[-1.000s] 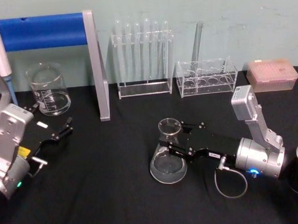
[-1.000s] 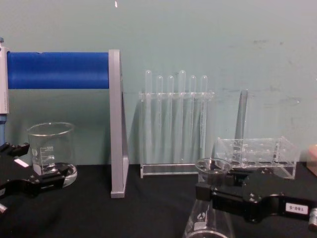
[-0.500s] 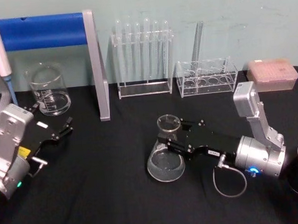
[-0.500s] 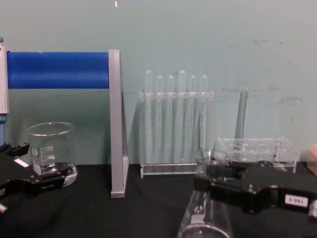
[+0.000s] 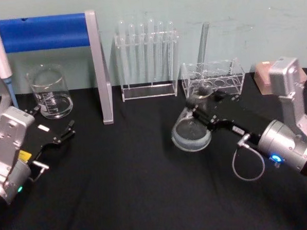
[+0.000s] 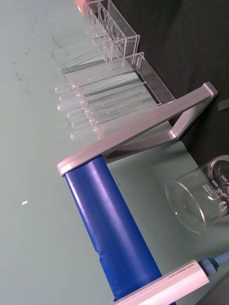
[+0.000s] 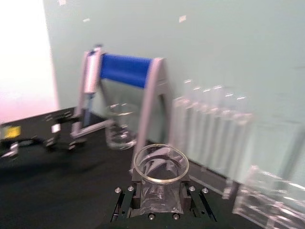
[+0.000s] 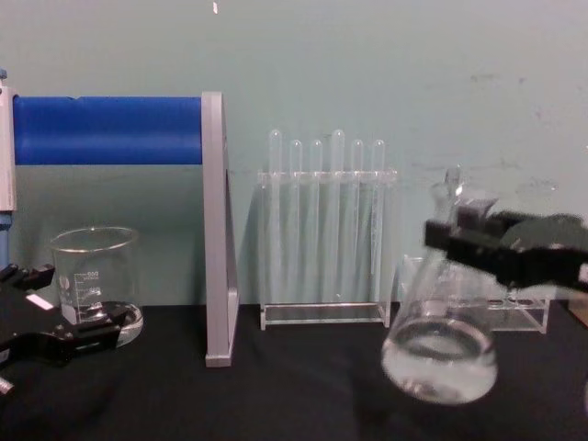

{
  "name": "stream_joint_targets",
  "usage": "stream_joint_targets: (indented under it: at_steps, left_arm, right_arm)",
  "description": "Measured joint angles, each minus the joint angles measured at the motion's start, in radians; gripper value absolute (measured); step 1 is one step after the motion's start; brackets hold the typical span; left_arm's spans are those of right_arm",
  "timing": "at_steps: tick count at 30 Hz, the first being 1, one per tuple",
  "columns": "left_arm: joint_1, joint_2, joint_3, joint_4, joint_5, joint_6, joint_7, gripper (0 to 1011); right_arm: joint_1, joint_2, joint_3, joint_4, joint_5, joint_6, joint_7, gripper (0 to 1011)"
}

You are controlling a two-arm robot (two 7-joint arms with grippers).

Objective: Grasp the erlenmeyer flask with one hand, shake it three times, then place it back.

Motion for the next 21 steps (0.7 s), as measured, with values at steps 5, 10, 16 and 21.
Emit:
stream_joint_targets:
  at_steps: [5,10,16,21]
  left_arm:
    - [0.0,0.0,0.0,0.0,0.0,0.0,0.0,1001]
    - [0.0,0.0,0.0,0.0,0.0,0.0,0.0,1001]
    - [0.0,0.0,0.0,0.0,0.0,0.0,0.0,1001]
    - [0.0,0.0,0.0,0.0,0.0,0.0,0.0,1001]
  right_arm:
    - [-0.049,-0.013,0.05,-0.05,-0.01,0.015,-0.082,456]
    - [-0.084,-0.023,0.093,-0.077,-0.023,0.023,-0.138,456]
    - [-0.107,-0.035,0.126,-0.094,-0.044,0.03,-0.165,456]
    - [-0.106,-0.044,0.121,-0.095,-0.06,0.033,-0.147,456]
